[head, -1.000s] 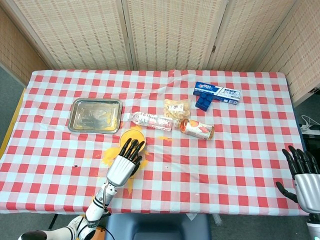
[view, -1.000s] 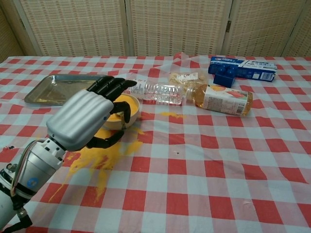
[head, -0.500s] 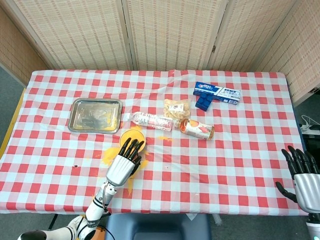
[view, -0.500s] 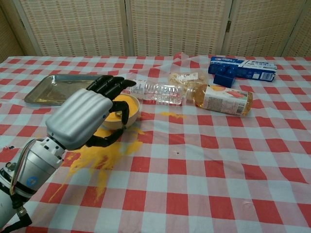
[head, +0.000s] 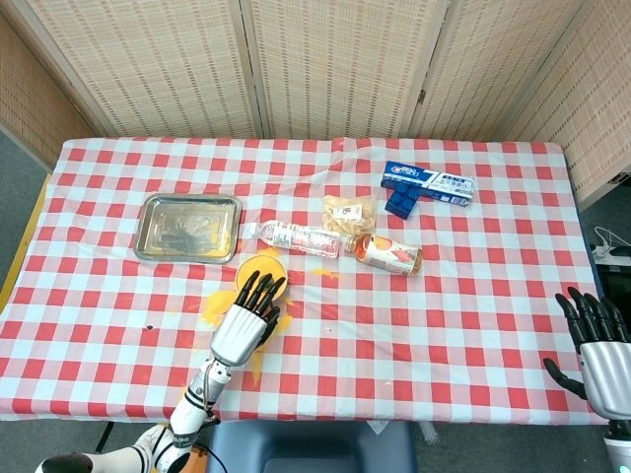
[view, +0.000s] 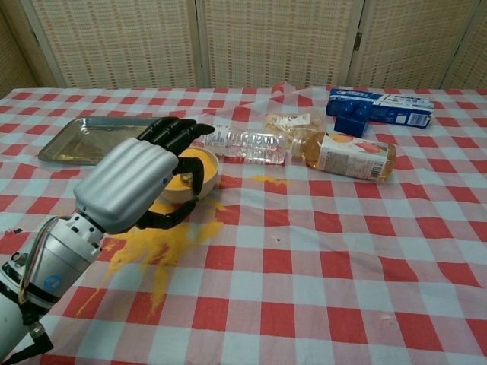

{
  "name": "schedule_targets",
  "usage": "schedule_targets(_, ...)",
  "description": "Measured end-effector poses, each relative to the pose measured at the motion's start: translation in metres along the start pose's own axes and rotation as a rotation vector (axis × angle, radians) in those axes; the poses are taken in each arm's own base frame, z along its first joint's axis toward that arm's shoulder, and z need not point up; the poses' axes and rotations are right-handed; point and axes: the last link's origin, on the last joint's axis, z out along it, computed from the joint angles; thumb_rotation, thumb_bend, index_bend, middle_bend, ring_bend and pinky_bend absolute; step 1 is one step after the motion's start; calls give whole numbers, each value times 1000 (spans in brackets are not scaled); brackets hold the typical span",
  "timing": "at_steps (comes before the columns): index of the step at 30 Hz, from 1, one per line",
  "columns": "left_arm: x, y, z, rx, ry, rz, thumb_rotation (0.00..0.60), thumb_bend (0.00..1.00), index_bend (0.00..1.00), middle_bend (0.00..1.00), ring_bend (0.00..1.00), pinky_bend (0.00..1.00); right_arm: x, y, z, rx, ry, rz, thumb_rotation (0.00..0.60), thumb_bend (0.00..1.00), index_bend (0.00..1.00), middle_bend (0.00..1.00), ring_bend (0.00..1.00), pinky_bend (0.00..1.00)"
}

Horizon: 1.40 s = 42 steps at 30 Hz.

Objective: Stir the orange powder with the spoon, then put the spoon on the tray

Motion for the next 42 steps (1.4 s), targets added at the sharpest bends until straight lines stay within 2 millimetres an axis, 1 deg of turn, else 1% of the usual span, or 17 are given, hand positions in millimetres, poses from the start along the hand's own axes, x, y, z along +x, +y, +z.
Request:
schedule_targets(15, -1, 0, 1, 1, 2, 1, 600, 439, 577, 81, 0, 47, 0, 0, 0, 0, -1, 0, 600, 135, 0, 0, 0, 0)
schedule_targets(20, -1, -1, 2, 6, 0, -1, 600, 442, 577, 81, 0, 46, 0, 0, 0, -2, -2, -1, 600, 135, 0, 0, 0, 0)
schedule_targets(27, -2, -1, 2, -1, -7, 0, 600, 440, 523, 81, 0, 46, 0, 1, 1, -5, -1, -2, 600, 135, 0, 0, 0, 0)
schedule_targets(32, -2, 0, 3, -4, -8, 0, 600, 440, 514, 80, 0, 47, -1, 1, 1, -7, -4, -4, 600, 135, 0, 0, 0, 0)
schedule_targets(42, -3, 2, 3, -5, -10, -13, 600, 440, 555, 84, 0, 46, 0, 1, 1, -7, -3, -3, 600, 135, 0, 0, 0, 0)
